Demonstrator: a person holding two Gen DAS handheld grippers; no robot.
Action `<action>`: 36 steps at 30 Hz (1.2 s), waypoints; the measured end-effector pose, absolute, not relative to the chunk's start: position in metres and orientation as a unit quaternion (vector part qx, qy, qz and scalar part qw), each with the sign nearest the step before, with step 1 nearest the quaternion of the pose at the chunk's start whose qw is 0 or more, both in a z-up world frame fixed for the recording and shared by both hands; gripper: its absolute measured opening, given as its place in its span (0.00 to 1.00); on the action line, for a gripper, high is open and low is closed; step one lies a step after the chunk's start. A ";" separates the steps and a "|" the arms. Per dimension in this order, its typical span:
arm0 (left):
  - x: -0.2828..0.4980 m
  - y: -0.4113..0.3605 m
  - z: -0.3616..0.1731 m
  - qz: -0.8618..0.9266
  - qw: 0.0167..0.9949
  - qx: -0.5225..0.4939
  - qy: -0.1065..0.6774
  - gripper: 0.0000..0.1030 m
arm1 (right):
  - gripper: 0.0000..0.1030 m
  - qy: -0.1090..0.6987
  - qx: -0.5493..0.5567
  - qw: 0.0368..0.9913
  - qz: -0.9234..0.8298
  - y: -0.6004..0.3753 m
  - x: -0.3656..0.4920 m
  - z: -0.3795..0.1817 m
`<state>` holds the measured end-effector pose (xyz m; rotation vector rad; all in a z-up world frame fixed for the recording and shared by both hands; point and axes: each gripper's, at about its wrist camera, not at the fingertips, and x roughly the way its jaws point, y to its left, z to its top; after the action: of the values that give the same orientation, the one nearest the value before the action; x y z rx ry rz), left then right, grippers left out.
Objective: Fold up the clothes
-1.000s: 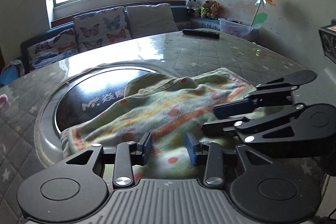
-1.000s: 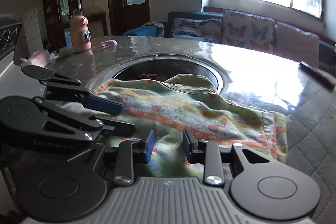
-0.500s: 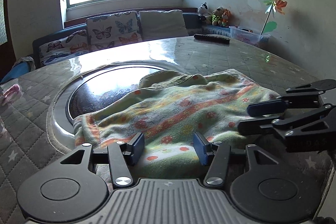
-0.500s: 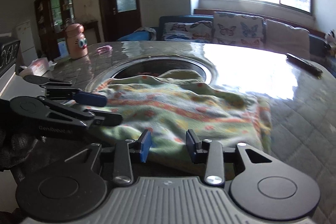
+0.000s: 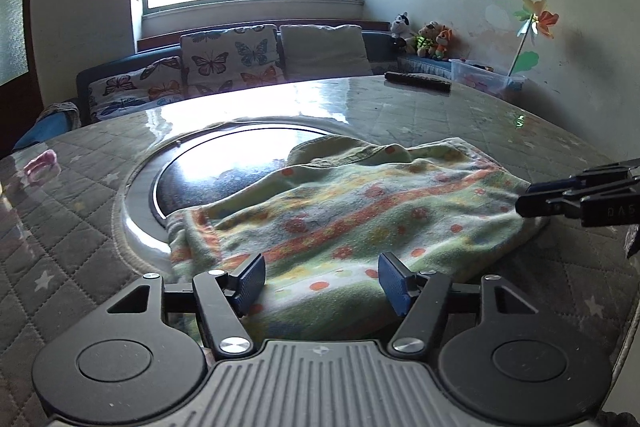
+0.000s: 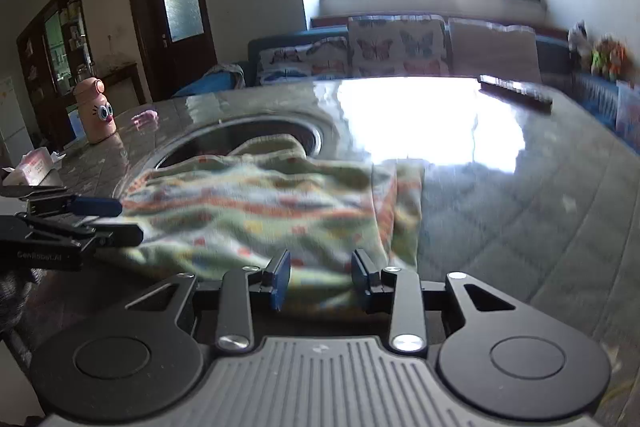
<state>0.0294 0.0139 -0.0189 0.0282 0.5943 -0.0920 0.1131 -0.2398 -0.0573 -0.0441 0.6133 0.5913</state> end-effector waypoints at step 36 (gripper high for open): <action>0.015 0.047 -0.015 0.050 0.957 0.029 0.284 0.78 | 0.46 0.298 -0.075 0.868 0.391 -0.168 0.106 -0.055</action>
<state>0.0150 0.0468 -0.0149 0.0590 0.5769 0.1011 0.1055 -0.1680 -0.0553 -0.1567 0.6236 0.8185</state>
